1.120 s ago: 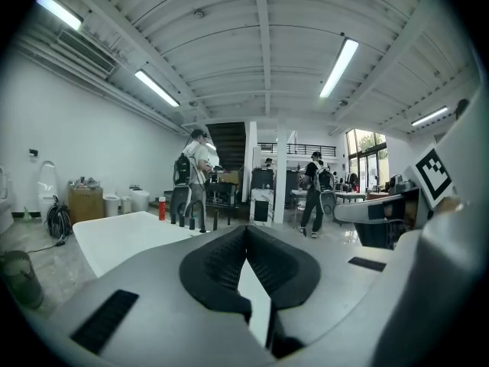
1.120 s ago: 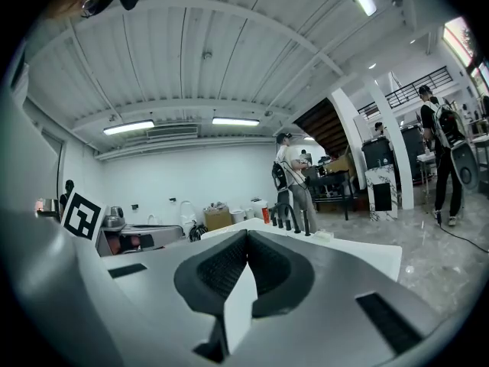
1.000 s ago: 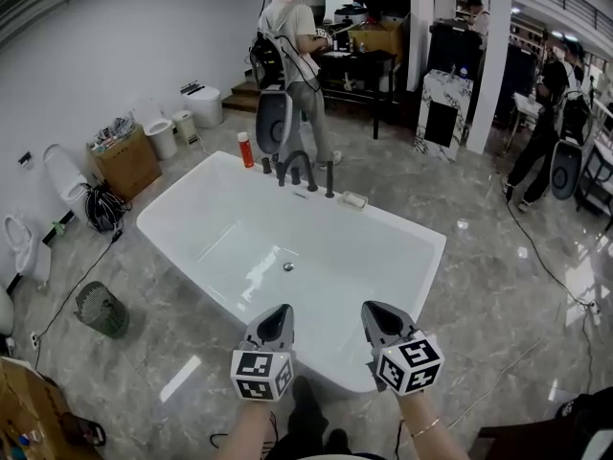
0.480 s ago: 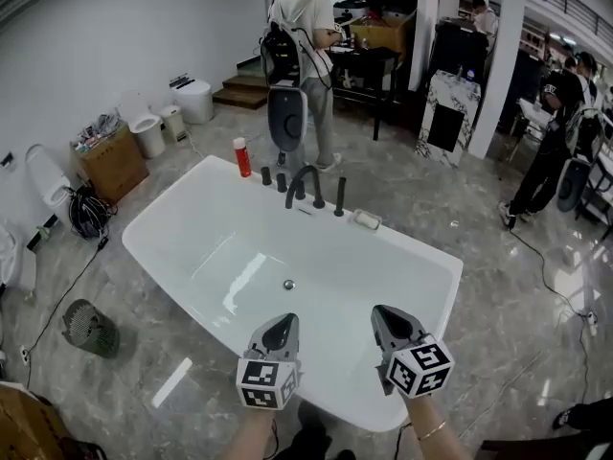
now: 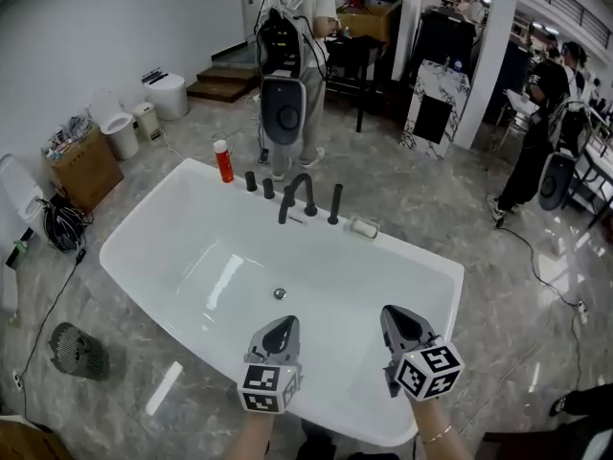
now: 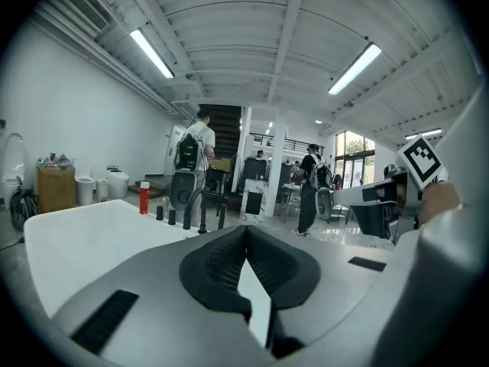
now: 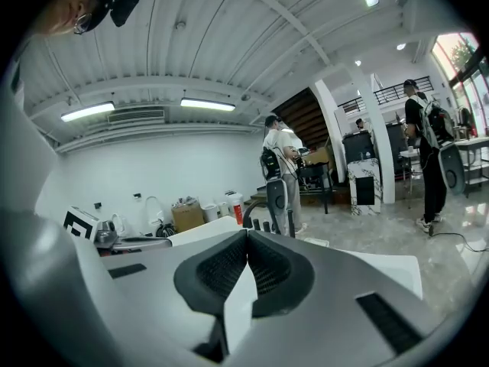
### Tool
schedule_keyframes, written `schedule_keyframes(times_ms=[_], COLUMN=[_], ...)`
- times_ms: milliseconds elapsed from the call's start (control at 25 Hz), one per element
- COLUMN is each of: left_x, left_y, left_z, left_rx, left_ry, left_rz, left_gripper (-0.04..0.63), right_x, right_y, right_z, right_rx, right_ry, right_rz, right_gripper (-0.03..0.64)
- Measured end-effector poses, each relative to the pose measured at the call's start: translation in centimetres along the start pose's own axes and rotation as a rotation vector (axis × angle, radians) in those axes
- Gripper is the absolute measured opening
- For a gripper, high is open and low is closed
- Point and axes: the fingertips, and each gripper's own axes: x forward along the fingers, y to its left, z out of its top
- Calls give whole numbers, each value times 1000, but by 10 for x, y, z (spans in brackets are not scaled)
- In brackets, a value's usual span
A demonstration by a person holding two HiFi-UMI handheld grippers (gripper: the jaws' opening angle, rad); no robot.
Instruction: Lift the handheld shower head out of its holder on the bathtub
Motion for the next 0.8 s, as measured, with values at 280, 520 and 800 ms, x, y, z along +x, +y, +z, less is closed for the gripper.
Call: schedule_keyframes(times_ms=[280,520,800], left_x=[28,15,-5], left_y=[23,34,42], left_z=[5,17,36], left_rx=[-8,-4,7], left_ry=[2,-25,-42], left_rz=[-46,-63,-52], left_gripper=[20,20,20], right_x=[24,22,13], right_y=[0,8,6], right_z=[19,62,118], right_rx=[-45,-78,-82], right_ry=[3,-29,-98], right_rz=[-33,-20,7], right_gripper=[8,8,8])
